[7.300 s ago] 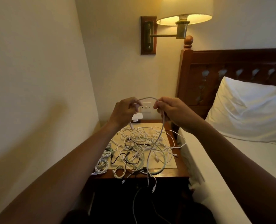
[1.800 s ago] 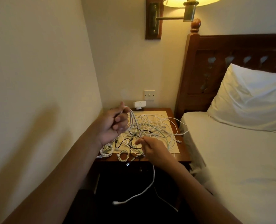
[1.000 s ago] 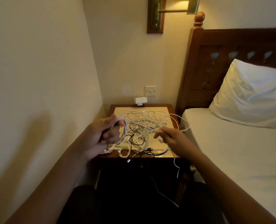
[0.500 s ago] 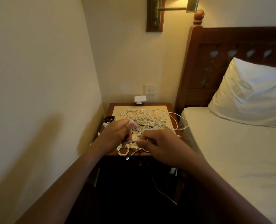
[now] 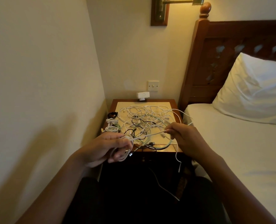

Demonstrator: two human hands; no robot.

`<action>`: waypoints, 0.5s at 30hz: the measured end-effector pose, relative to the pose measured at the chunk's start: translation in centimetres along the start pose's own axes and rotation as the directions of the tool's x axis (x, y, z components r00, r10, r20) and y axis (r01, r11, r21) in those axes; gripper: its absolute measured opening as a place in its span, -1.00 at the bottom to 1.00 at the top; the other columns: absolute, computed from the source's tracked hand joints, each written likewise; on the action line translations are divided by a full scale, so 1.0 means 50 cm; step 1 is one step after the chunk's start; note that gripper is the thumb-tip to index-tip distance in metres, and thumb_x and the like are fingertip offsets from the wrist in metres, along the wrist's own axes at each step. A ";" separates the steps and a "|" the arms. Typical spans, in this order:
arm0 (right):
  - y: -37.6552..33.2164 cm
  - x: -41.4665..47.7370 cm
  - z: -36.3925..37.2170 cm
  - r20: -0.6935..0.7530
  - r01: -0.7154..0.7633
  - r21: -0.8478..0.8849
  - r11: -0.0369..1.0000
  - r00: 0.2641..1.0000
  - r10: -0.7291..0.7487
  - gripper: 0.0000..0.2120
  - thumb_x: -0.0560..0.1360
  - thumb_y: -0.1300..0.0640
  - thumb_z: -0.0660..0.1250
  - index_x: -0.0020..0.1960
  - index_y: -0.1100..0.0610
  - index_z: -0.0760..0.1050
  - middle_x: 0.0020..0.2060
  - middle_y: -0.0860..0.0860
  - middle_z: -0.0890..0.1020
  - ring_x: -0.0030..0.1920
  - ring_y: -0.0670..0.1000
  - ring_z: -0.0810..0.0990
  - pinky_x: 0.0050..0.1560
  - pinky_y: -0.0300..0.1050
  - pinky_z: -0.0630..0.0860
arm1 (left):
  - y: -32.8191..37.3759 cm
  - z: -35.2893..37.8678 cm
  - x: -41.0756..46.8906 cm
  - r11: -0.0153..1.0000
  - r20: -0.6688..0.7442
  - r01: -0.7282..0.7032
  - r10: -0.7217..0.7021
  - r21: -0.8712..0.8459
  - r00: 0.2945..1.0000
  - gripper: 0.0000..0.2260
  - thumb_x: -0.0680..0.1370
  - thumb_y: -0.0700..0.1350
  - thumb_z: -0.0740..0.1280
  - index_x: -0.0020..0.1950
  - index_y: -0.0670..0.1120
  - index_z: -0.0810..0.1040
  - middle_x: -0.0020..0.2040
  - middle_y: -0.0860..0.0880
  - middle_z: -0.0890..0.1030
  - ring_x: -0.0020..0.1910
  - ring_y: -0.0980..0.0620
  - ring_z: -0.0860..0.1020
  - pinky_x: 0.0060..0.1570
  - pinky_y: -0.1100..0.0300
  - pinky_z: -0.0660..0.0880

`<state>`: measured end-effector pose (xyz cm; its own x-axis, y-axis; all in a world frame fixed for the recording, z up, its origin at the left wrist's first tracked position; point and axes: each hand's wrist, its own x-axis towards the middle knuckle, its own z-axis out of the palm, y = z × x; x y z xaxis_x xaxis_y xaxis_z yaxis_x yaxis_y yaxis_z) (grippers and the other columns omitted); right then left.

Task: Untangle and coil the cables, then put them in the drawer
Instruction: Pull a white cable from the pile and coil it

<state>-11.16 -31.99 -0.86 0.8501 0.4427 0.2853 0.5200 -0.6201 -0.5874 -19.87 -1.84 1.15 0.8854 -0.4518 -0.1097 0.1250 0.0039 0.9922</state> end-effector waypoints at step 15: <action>-0.111 -0.071 0.118 0.065 -0.247 0.784 0.569 0.945 0.322 -0.86 0.65 0.22 0.32 0.09 0.16 0.67 -0.05 0.09 0.75 -0.01 0.07 0.74 0.09 0.05 0.67 | -0.102 0.128 0.057 0.768 -0.132 -0.151 0.087 -0.622 0.987 -0.77 0.67 -0.04 0.20 -0.06 -0.15 0.50 -0.34 -0.04 0.38 -0.45 0.08 0.36 -0.32 0.20 0.22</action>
<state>-17.57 -26.31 -3.07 0.9649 0.2605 0.0316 0.0205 0.0454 -0.9988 -20.84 -8.86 -3.83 0.9443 -0.3277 -0.0302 0.2410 0.6259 0.7417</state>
